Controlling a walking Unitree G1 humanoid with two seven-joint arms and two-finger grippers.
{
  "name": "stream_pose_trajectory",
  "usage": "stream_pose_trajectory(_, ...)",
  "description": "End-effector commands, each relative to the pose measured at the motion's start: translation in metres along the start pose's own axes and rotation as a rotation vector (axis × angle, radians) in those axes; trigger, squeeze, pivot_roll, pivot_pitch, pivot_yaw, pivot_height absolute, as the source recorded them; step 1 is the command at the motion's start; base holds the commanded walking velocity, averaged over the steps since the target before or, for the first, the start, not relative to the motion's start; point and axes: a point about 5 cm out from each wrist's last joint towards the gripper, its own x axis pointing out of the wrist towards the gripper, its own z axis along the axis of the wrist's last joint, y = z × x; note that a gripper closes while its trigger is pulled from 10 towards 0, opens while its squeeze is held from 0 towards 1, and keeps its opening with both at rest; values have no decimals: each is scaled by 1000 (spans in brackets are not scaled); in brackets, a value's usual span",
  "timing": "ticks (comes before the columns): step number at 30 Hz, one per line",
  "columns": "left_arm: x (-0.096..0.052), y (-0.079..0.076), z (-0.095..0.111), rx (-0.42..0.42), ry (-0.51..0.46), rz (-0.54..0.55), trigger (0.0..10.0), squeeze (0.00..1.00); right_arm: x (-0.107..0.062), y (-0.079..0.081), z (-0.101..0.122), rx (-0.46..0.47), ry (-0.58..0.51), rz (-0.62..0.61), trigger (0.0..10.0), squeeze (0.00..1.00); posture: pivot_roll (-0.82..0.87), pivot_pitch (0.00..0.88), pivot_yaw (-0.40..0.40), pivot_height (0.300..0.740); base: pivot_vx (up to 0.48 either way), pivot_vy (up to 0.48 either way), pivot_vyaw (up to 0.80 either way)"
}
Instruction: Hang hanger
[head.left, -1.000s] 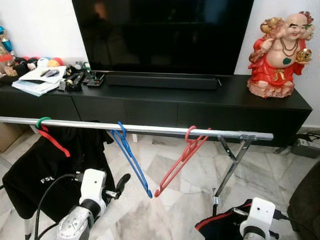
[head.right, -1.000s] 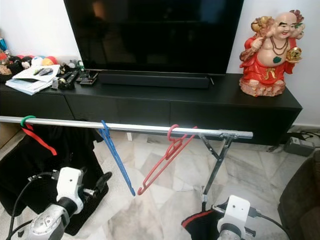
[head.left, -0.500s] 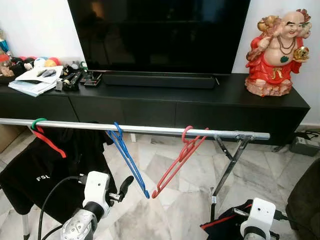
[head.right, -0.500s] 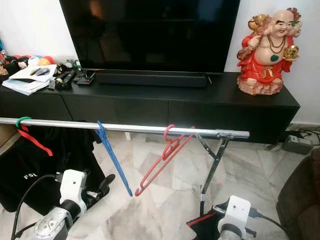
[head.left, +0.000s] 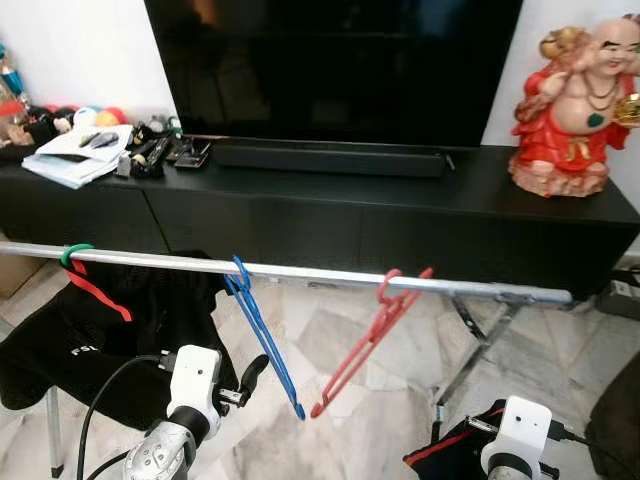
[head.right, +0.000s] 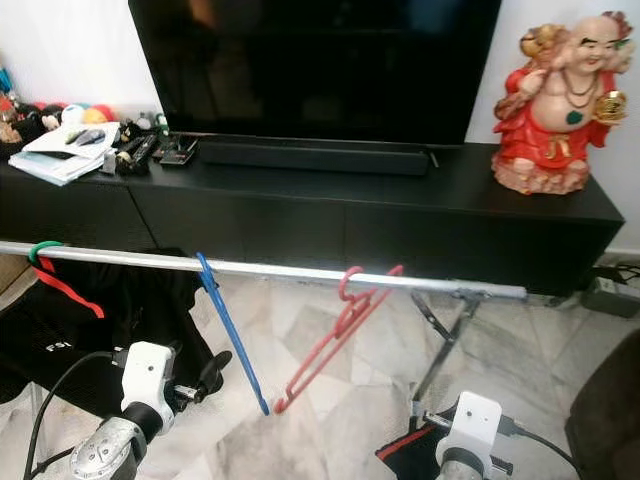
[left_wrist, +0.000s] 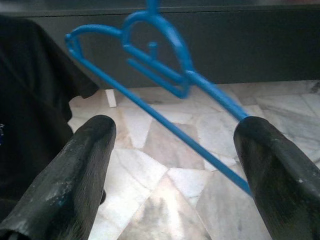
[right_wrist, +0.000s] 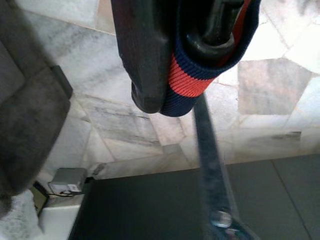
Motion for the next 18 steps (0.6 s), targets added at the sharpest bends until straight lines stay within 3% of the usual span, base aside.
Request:
stream_pose_trajectory(1, -1, 2, 4, 22, -19, 11, 10000, 0, -1, 3, 1, -2, -10, 9, 10000, 0, 45, 40, 60, 740, 334, 0, 0)
stream_pose_trajectory(4, -1, 2, 5, 22, -23, 11, 10000, 0, -1, 3, 1, -2, -12, 9, 10000, 0, 44, 39, 59, 740, 310, 0, 0)
stream_pose_trajectory(18, -1, 1, 5, 13, -6, -16, 10000, 0, -2, 4, 0, -8, -14, 14, 10000, 0, 47, 37, 57, 740, 0, 0, 0)
